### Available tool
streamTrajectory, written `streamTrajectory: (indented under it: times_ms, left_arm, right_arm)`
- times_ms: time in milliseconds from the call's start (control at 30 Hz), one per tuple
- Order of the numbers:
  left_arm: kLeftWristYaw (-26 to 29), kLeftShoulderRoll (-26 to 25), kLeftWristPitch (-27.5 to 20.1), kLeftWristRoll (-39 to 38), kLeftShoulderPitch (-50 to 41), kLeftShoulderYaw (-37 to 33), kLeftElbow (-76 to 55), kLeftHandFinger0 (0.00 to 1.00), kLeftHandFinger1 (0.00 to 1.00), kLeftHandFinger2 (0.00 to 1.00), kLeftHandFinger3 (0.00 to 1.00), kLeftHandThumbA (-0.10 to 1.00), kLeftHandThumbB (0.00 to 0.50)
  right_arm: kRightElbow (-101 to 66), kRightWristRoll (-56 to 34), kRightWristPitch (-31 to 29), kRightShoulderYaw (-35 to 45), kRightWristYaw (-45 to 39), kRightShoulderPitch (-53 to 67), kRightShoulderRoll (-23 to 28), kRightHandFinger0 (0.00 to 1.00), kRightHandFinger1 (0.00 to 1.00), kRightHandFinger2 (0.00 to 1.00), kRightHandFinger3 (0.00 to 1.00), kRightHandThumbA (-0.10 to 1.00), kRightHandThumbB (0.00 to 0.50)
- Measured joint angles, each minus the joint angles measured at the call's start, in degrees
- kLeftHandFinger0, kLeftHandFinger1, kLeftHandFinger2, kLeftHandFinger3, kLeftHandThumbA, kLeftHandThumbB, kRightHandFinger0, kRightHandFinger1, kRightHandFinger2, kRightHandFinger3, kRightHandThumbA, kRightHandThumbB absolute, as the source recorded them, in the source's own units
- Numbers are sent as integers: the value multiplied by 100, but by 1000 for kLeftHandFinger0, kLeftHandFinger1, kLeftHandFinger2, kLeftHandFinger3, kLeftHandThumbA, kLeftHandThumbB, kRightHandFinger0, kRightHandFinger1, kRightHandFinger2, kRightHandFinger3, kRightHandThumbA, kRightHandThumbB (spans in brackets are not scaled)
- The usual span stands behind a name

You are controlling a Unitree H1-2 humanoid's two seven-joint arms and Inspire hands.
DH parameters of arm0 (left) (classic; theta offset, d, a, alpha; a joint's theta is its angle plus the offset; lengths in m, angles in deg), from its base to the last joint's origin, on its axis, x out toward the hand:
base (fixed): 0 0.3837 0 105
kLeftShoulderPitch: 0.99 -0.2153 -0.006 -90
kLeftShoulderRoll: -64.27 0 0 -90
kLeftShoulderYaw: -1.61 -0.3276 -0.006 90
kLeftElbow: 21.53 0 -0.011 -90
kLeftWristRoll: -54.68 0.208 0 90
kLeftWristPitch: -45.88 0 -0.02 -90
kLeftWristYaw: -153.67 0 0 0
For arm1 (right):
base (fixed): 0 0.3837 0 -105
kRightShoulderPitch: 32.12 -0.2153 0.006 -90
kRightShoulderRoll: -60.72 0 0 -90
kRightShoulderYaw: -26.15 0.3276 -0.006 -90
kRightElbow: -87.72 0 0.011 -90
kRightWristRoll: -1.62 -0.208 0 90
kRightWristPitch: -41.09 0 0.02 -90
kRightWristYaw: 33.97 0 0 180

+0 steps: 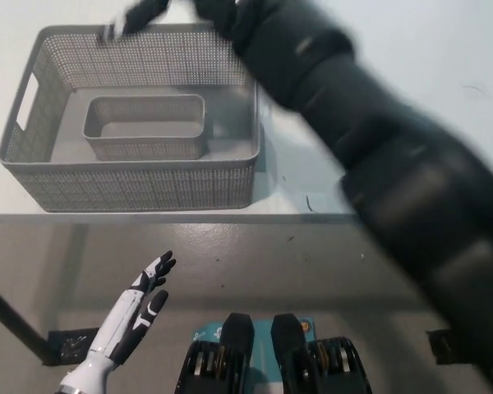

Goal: Use the right hand to pick up a small rectangular container and put it into a bigger container on the left side

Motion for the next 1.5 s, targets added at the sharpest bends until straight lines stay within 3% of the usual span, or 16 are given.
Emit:
streamTrajectory:
  times_ms: [133,200,233,367,433,800,967,1033,1233,1300,1333,1400,1433,1500]
  left_arm:
    - [1,4,1,1,-8,0,4,1000,1000,1000,1000,1000,149]
    - [1,11,1,1,-9,-1,18,1000,1000,1000,1000,1000,149]
    - [1,18,1,1,-9,-3,26,1000,1000,1000,1000,1000,149]
    - [1,39,2,1,-10,-8,44,1000,1000,1000,1000,1000,148]
    - [1,44,3,2,-10,-9,57,1000,1000,1000,1000,1000,148]
    - [2,63,10,1,-17,-21,103,1000,1000,1000,1000,1000,142]
    - [2,67,14,3,-27,-26,128,1000,1000,1000,1000,1000,151]
    - [2,67,19,4,-33,-27,150,1000,1000,1000,1000,1000,148]
    - [2,72,26,11,-34,-30,202,1000,1000,1000,1000,1000,149]
    - [3,71,27,13,-33,-31,205,1000,1000,1000,1000,1000,150]
    - [3,73,27,15,-34,-32,204,1000,1000,1000,1000,1000,150]
    - [3,72,27,21,-34,-32,205,1000,1000,1000,1000,1000,140]
    - [3,73,27,23,-33,-33,205,1000,1000,1000,1000,1000,140]
    - [3,73,28,28,-33,-33,205,1000,1000,1000,1000,1000,148]
  right_arm:
    - [-877,-68,-75,229,0,85,566,1000,1000,1000,1000,1000,350]
    - [-1242,-70,-76,298,-5,234,734,1000,1000,1000,1000,1000,374]
    - [-1585,-71,-74,363,-9,452,861,1000,1000,1000,1000,1000,350]
    - [-2375,-94,-66,522,-24,1068,1077,1000,1000,1000,1000,1000,334]
    - [-2804,-113,-55,607,-35,1509,1141,1000,1000,1000,1000,1000,296]
    - [-4757,-165,-17,764,-40,4188,1162,1000,1000,1000,1000,1000,216]
    - [-5635,-133,-37,758,-26,5663,1070,1000,1000,1000,1000,1000,223]
    - [-6109,-85,-73,734,28,6483,981,1000,1000,1000,1000,1000,171]
    - [-7212,175,-161,450,326,8215,867,1000,1000,1000,1000,1000,116]
    - [-7572,295,-204,325,472,8669,847,1000,1000,1000,1000,1000,71]
    - [-7815,368,-250,254,584,8982,828,1000,1000,1000,1000,1000,76]
    - [-8117,468,-340,149,754,9321,809,1000,1000,1000,1000,1000,14]
    - [-8236,513,-397,90,854,9491,806,1000,1000,1000,1000,1000,12]
    - [-8300,575,-491,64,1072,9707,805,1000,1000,1000,1000,1000,82]
